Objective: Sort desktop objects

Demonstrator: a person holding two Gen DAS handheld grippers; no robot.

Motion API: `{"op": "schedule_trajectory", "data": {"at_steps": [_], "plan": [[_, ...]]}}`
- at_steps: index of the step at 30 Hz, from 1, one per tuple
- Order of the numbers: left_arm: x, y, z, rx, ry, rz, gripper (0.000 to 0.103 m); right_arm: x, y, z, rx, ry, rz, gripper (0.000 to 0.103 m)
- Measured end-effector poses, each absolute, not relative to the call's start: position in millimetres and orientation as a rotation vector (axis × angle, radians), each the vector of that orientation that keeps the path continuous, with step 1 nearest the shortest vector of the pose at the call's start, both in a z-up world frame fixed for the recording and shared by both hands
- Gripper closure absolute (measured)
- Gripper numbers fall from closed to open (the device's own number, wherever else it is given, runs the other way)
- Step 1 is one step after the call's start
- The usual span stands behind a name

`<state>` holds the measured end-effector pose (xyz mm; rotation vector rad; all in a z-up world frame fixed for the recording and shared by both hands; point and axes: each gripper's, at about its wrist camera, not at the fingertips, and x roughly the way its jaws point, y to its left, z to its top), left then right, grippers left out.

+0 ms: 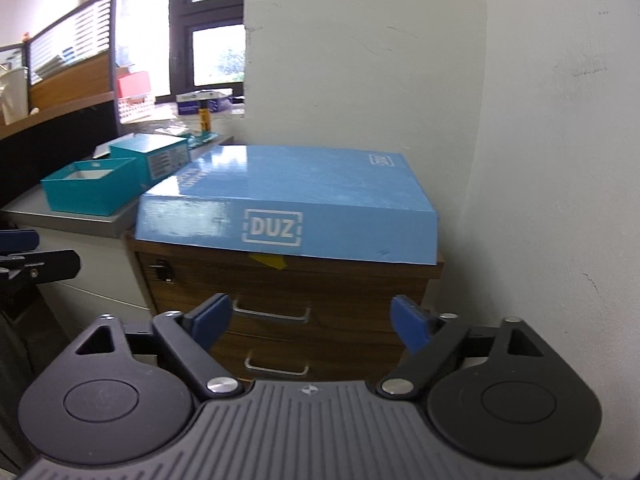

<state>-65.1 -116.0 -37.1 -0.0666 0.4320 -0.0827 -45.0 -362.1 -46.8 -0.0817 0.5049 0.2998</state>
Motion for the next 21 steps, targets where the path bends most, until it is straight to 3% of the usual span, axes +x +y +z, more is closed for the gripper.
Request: {"op": "schedule_trajectory", "data": {"at_steps": [3, 21], "plan": [[-72.1, -117.3, -35.9, -0.059, 0.431, -0.073, 0.000, -53.9, -358.0, -42.6, -0.086, 0.486, 0.311, 0.000], [-95.7, -130.3, -35.3, -0.024, 0.432, -0.055, 0.000, -77.0, -359.0, -42.9, -0.059, 0.489, 0.337, 0.000]]}}
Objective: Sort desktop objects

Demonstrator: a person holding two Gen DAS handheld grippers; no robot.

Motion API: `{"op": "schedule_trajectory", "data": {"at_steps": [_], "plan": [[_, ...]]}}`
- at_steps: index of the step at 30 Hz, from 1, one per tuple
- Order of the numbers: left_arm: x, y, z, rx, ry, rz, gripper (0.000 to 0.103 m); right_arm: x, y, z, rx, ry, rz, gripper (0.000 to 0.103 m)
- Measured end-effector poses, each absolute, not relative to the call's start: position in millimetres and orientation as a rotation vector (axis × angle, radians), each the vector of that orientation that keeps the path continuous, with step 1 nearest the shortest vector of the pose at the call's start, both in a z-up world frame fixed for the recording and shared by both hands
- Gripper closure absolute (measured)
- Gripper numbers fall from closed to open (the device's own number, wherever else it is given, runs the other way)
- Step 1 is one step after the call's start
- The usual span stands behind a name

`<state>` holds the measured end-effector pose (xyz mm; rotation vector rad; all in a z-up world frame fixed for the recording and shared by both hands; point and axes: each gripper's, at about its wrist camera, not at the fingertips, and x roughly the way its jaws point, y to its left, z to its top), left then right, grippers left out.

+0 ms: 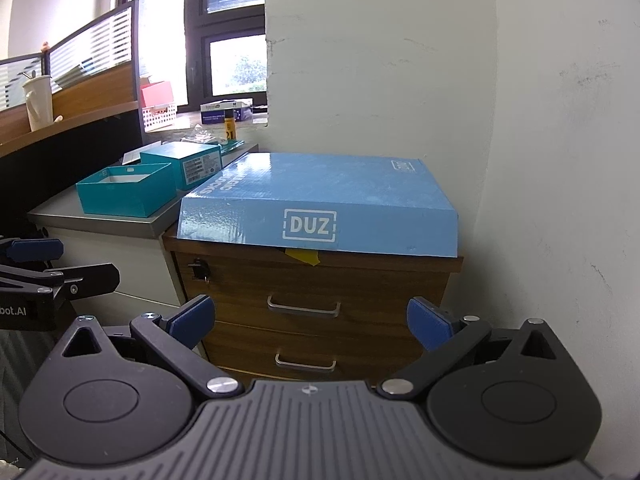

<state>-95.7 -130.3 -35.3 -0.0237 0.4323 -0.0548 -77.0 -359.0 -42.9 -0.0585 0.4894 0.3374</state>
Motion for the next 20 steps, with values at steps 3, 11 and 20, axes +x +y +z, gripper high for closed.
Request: {"op": "schedule_trajectory", "data": {"at_steps": [3, 11, 20], "plan": [[-96.7, -134.0, -35.5, -0.008, 0.432, -0.059, 0.000, -77.9, -359.4, -44.1, -0.060, 0.487, 0.336, 0.000], [-96.1, -137.3, -36.9, 0.002, 0.441, -0.062, 0.000, -75.9, -362.6, -47.8, -0.053, 0.492, 0.332, 0.000], [-96.2, -139.6, -37.8, 0.017, 0.434, -0.068, 0.000, -74.6, -363.2, -50.3, -0.049, 0.498, 0.331, 0.000]]}}
